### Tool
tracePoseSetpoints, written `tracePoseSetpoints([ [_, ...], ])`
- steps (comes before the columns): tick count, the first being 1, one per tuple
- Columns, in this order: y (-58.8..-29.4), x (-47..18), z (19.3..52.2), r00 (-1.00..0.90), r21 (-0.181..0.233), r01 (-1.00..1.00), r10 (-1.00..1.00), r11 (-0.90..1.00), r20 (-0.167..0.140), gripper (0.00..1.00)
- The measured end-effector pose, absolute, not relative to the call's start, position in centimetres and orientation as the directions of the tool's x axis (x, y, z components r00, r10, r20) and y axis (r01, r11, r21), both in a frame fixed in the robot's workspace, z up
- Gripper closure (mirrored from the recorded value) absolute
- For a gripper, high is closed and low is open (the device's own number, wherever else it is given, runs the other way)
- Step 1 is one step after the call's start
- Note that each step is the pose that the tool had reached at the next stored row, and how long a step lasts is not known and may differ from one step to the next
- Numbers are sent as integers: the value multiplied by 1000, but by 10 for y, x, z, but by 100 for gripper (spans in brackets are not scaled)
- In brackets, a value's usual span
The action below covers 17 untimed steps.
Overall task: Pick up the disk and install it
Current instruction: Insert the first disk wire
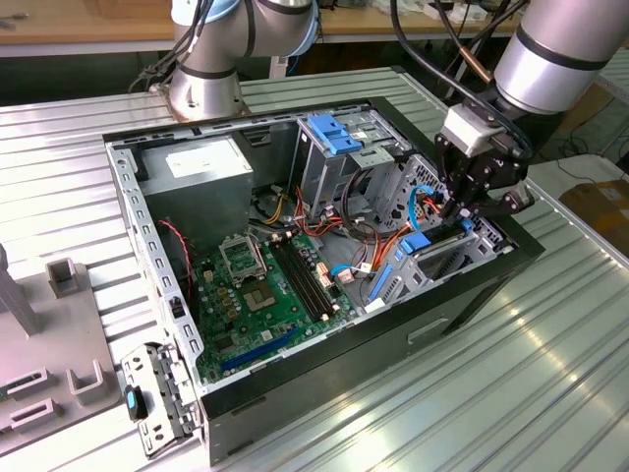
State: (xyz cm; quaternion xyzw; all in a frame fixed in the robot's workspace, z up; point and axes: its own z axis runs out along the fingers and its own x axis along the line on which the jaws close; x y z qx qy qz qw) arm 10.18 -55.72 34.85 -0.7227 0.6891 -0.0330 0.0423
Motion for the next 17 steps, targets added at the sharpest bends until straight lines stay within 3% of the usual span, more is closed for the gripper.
tracePoseSetpoints([
  [17, -561, 98, 348, 64, -115, -991, -998, -62, -10, 84],
])
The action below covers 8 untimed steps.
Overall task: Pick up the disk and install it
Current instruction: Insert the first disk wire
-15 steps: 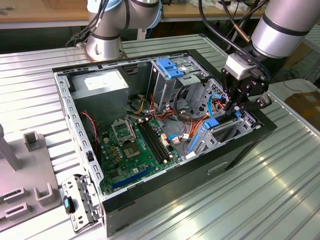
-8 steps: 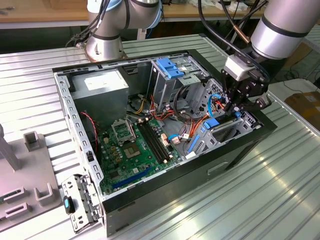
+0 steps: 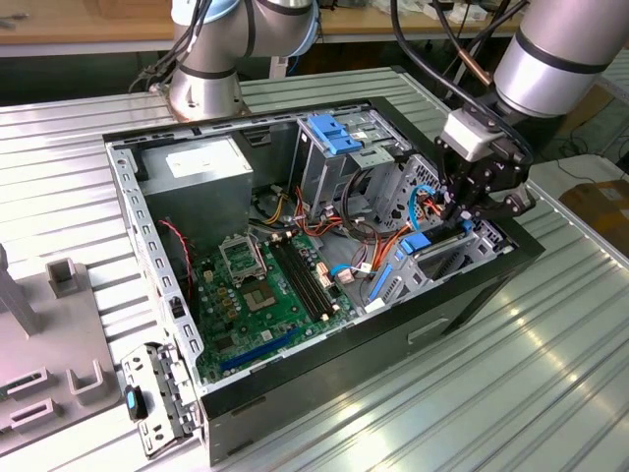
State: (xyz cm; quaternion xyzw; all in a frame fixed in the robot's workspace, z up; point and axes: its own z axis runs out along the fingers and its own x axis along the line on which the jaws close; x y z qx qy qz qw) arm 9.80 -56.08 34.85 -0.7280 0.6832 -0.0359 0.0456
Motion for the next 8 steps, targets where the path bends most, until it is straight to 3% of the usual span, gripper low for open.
tracePoseSetpoints([
  [8, -562, 98, 348, 64, -116, -991, -998, -62, -10, 84],
])
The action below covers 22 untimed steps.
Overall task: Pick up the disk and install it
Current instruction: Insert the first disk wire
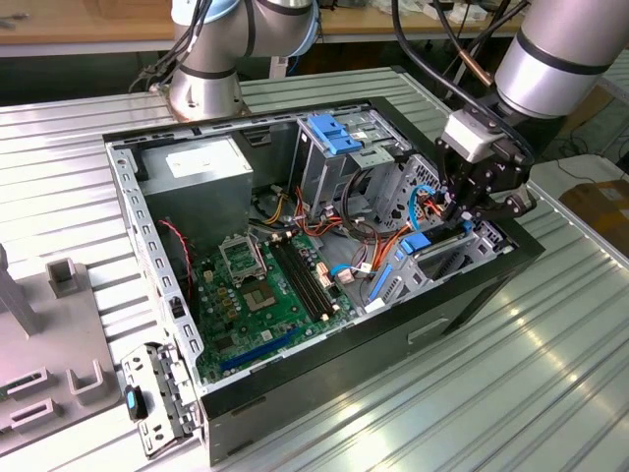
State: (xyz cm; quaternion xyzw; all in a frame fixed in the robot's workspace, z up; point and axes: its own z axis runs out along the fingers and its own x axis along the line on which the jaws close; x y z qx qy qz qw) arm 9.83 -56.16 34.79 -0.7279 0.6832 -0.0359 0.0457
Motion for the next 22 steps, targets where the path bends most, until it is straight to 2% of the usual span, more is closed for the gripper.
tracePoseSetpoints([
  [13, -562, 97, 349, 49, -117, -992, -999, -48, -11, 84],
  [22, -560, 98, 349, -38, -117, -992, -999, 39, -10, 84],
])
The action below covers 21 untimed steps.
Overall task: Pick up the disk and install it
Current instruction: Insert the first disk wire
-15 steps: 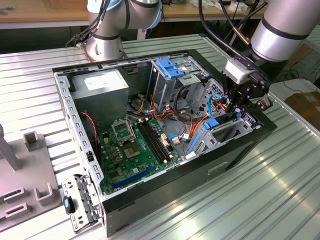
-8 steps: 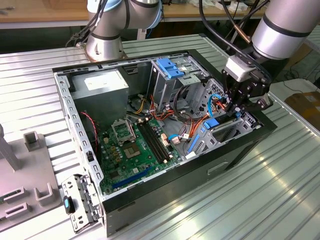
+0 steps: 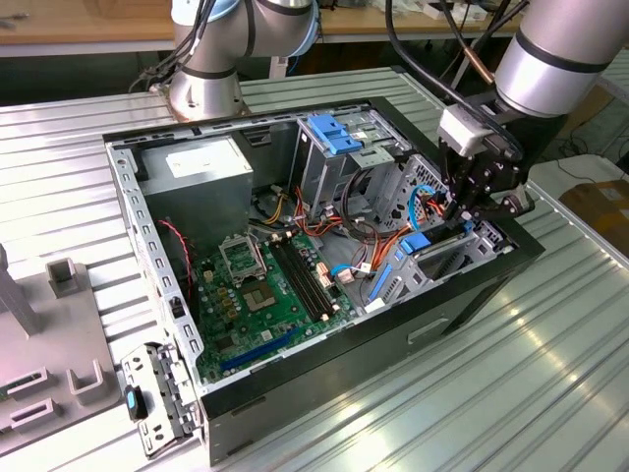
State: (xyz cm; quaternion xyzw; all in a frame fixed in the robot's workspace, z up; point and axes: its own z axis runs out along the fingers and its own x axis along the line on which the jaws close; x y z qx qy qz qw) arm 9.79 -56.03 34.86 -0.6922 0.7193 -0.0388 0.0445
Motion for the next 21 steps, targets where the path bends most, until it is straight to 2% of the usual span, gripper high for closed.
tracePoseSetpoints([
  [7, -560, 97, 348, -22, -119, -993, -1000, 23, -10, 84],
  [12, -560, 95, 348, -14, -145, -989, -1000, 16, -11, 84],
  [21, -560, 93, 346, -14, -145, -989, -1000, 16, -11, 84],
])
